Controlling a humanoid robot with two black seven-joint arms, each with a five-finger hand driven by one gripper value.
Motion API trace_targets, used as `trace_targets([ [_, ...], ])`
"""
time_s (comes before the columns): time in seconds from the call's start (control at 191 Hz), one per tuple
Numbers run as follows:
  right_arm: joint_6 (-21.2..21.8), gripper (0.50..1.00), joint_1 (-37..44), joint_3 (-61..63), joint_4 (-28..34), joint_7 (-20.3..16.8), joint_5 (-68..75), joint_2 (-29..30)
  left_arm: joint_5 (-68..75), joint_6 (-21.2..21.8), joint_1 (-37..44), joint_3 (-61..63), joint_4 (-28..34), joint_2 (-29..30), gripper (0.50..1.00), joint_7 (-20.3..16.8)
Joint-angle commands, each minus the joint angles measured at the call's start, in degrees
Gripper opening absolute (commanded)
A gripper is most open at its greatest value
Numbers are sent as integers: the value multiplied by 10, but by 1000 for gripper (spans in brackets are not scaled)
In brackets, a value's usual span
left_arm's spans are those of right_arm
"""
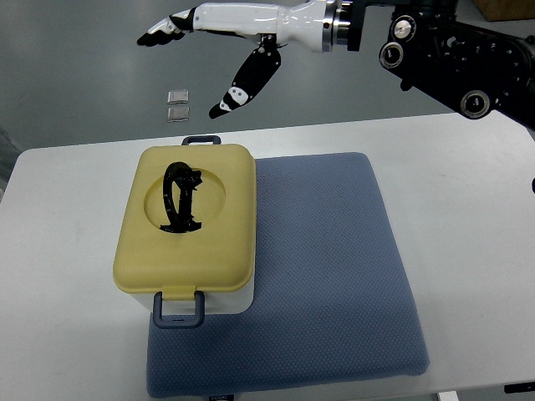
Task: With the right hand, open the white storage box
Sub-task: 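Swing the right hand over the box toward the black lid handle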
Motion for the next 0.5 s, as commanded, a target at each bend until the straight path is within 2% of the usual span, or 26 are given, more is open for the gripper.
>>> trace_targets([
  [0.0,7,921,25,-30,18,0,-43,17,0,0,0,0,0,0,1000,0],
  [0.493,-1,909,86,-154,14,-4,-165,89,0,0,0,0,0,0,1000,0],
])
